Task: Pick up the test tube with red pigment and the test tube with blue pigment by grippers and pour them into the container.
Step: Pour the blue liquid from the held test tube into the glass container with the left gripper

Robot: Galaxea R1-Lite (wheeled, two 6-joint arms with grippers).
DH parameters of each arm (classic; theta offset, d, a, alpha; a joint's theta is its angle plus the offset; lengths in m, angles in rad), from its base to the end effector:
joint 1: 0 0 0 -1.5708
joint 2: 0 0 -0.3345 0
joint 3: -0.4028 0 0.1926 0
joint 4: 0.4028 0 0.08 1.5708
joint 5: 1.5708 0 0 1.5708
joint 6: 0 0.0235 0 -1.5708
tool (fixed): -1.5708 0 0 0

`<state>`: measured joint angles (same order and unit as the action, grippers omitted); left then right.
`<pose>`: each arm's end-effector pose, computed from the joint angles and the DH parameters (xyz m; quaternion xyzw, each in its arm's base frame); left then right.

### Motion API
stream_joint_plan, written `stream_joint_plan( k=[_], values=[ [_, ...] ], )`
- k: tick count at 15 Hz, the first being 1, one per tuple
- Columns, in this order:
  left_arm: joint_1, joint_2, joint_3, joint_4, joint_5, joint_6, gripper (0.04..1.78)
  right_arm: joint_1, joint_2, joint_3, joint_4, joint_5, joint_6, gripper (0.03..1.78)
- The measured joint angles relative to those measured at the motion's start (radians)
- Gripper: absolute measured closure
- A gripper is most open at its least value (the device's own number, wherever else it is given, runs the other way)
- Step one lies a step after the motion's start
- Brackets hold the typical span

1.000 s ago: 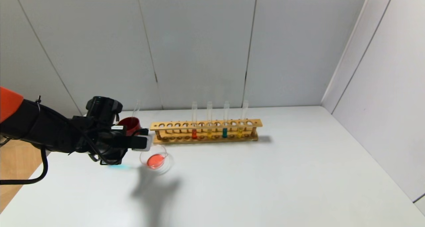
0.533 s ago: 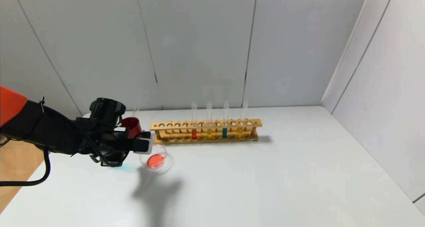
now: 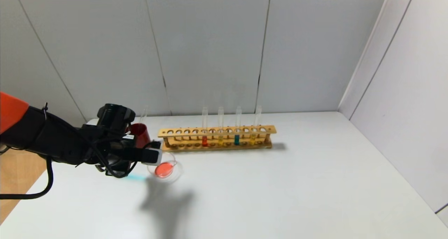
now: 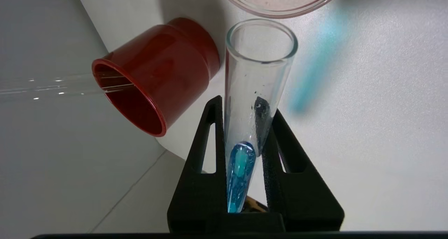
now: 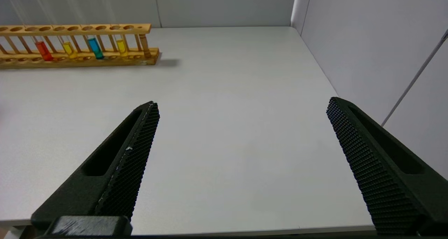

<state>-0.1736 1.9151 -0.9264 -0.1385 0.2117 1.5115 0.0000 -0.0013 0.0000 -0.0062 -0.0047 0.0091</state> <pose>0.3371 -0.0541 0.1310 0.6821 0.3065 -0.2650 0.6087 -0.0539 -0.0001 0.0761 0.0046 -0.0038 -0.0023 1.0000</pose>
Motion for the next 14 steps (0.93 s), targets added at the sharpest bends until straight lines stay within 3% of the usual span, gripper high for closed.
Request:
stream_joint_plan(
  k=[14],
  values=[
    [-0.024, 0.066, -0.011, -0.068, 0.035, 0.04, 1.48, 0.0, 0.0, 0.0, -0.001, 0.0, 0.0, 0.06]
  ],
)
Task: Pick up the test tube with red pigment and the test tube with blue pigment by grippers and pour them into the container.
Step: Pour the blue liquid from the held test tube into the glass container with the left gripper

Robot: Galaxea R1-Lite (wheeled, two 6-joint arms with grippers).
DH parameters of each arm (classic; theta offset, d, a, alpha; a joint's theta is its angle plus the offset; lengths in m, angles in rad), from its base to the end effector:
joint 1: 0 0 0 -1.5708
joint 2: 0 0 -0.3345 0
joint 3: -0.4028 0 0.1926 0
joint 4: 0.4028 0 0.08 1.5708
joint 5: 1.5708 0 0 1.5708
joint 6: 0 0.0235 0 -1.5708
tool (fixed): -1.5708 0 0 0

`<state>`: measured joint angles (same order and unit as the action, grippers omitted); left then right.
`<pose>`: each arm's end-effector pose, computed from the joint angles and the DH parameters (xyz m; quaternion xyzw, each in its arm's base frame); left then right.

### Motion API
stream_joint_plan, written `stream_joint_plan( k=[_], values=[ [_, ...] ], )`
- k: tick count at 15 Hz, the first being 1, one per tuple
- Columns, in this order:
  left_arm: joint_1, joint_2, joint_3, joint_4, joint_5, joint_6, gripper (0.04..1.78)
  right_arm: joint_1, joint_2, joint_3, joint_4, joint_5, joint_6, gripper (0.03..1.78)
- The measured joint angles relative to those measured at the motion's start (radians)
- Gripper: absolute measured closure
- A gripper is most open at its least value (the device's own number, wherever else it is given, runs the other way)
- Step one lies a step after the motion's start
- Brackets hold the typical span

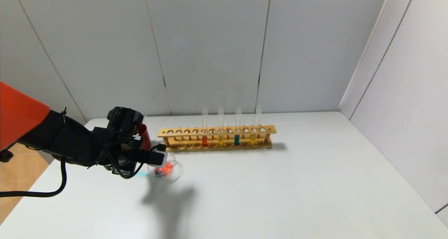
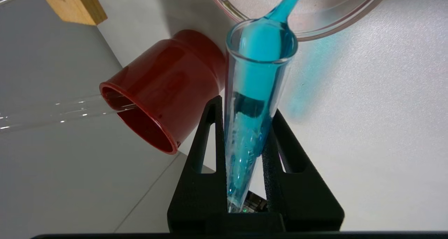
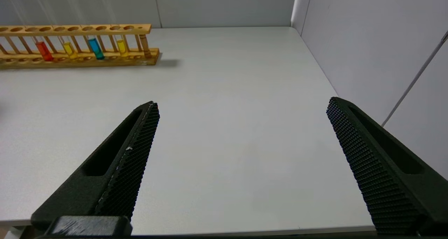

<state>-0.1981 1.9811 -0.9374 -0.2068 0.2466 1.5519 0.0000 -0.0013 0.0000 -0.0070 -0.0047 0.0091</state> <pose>0.3508 -0.0646 0.1152 0.7037 0.2984 -0.2618 0.5892 -0.0539 -0.0001 0.0762 0.0046 -0.0042 -0.0023 1.0000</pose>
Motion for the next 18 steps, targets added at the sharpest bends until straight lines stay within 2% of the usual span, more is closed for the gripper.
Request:
stream_joint_plan(
  k=[12, 18],
  values=[
    [-0.023, 0.036, -0.044, -0.001, 0.0, 0.026, 1.48, 0.0, 0.0, 0.0, 0.001, 0.0, 0.0, 0.06],
    [-0.03, 0.047, -0.06, -0.001, 0.047, 0.058, 1.48, 0.0, 0.0, 0.0, 0.001, 0.0, 0.0, 0.06]
  ],
)
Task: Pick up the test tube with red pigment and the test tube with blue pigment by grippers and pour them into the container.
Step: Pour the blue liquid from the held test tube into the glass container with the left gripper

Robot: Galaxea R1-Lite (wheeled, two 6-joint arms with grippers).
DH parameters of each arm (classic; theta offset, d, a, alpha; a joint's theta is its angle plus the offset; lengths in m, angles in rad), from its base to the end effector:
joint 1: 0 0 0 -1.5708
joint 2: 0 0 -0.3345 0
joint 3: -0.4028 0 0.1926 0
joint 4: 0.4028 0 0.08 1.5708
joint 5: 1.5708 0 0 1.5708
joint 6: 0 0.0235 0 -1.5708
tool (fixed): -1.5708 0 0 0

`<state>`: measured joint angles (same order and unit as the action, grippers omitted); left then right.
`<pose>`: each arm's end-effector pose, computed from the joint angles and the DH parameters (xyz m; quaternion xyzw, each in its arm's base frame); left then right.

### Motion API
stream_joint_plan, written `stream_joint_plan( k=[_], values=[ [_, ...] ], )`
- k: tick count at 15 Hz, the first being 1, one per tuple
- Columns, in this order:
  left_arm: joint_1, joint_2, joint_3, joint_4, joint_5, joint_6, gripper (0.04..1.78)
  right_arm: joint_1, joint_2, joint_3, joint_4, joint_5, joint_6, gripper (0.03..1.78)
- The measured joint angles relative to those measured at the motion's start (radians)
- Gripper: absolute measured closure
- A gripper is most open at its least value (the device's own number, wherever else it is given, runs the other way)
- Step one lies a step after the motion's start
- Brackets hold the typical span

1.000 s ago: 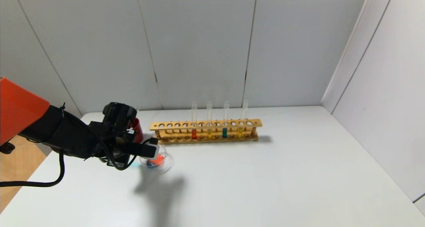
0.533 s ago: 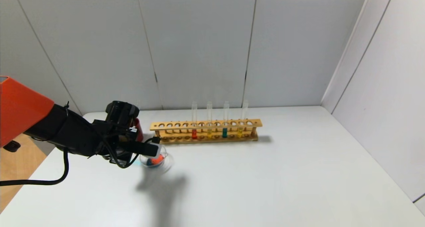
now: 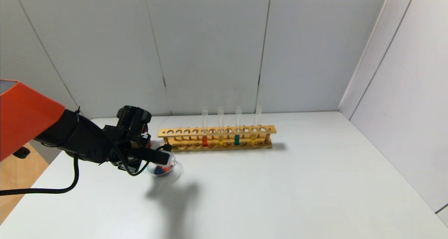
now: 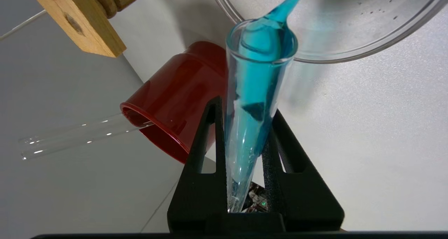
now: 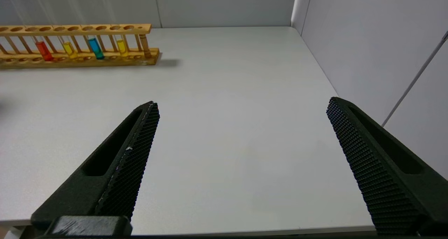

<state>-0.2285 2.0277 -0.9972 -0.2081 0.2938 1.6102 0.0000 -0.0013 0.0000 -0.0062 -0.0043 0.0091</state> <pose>0.3650 -0.0779 0.1120 0.7320 0.2892 -0.2576 0.5605 -0.0539 -0.0001 0.0761 0.0046 -0.0038 -0.0021 1.0000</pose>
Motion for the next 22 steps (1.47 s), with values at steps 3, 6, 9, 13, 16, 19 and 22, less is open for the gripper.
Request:
stream_joint_plan(
  k=[3, 6, 9, 13, 16, 19, 22],
  values=[
    [0.0, 0.002, -0.004, 0.001, 0.0, 0.007, 1.48, 0.0, 0.0, 0.0, 0.0, 0.0, 0.0, 0.06],
    [-0.004, 0.007, -0.01, 0.001, 0.001, 0.018, 1.48, 0.0, 0.0, 0.0, 0.0, 0.0, 0.0, 0.06],
    [-0.005, 0.019, -0.026, 0.001, 0.002, 0.029, 1.48, 0.0, 0.0, 0.0, 0.0, 0.0, 0.0, 0.06],
    [-0.007, 0.038, -0.045, 0.001, 0.007, 0.052, 1.48, 0.0, 0.0, 0.0, 0.0, 0.0, 0.0, 0.06],
    [-0.011, 0.047, -0.053, 0.003, 0.032, 0.066, 1.48, 0.0, 0.0, 0.0, -0.001, 0.0, 0.0, 0.06],
    [-0.014, 0.047, -0.06, 0.004, 0.044, 0.088, 1.48, 0.0, 0.0, 0.0, 0.0, 0.0, 0.0, 0.06],
    [-0.015, 0.046, -0.061, 0.009, 0.063, 0.113, 1.48, 0.0, 0.0, 0.0, 0.0, 0.0, 0.0, 0.06]
  ],
)
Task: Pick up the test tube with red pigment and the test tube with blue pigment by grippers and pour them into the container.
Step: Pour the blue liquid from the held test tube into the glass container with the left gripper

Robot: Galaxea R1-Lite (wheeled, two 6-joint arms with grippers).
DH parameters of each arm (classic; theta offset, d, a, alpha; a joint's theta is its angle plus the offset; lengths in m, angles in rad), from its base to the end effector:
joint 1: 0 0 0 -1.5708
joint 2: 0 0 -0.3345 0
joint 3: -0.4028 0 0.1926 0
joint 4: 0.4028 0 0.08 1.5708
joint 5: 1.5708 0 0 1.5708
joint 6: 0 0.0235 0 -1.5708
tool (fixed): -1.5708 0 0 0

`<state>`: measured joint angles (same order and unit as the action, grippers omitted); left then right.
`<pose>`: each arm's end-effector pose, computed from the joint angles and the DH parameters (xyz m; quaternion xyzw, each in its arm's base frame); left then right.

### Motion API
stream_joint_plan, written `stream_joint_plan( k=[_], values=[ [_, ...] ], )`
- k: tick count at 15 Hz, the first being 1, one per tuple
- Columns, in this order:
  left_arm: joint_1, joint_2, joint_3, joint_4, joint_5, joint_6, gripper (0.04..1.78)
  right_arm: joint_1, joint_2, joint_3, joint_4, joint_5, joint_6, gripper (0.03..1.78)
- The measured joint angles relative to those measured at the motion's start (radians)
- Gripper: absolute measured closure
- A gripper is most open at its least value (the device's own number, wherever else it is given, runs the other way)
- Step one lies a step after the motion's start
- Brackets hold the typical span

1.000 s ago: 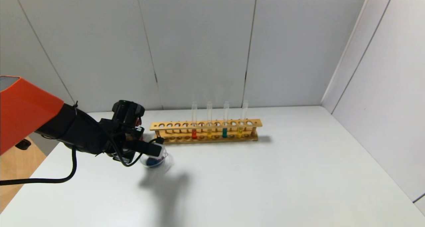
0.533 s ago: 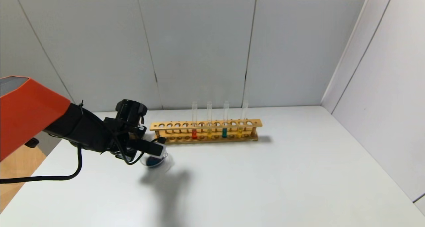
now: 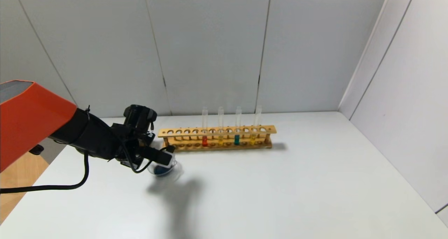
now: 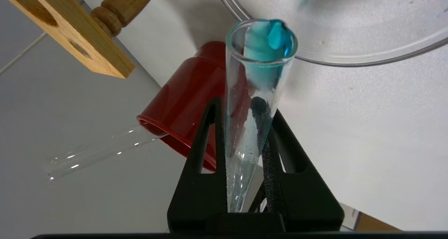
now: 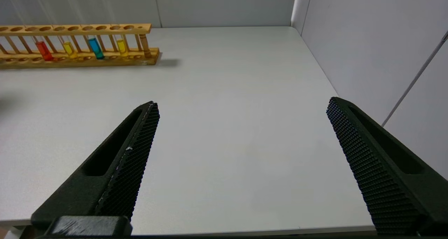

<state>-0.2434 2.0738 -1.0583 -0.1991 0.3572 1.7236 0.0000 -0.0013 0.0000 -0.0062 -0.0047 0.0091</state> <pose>0.3792 -0.0857 0.1080 0.7720 0.2865 -0.2538 0.5075 -0.0539 -0.0001 0.0761 0.0046 -0.0038 -0.0023 1.0000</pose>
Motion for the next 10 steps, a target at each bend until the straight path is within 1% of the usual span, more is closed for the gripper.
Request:
stream_joint_plan(
  k=[5, 10],
  values=[
    [-0.003, -0.013, 0.001, 0.0, 0.027, 0.041, 1.48, 0.0, 0.0, 0.0, 0.0, 0.0, 0.0, 0.06],
    [-0.018, -0.032, 0.001, 0.0, 0.033, 0.08, 1.48, 0.0, 0.0, 0.0, 0.0, 0.0, 0.0, 0.06]
  ],
)
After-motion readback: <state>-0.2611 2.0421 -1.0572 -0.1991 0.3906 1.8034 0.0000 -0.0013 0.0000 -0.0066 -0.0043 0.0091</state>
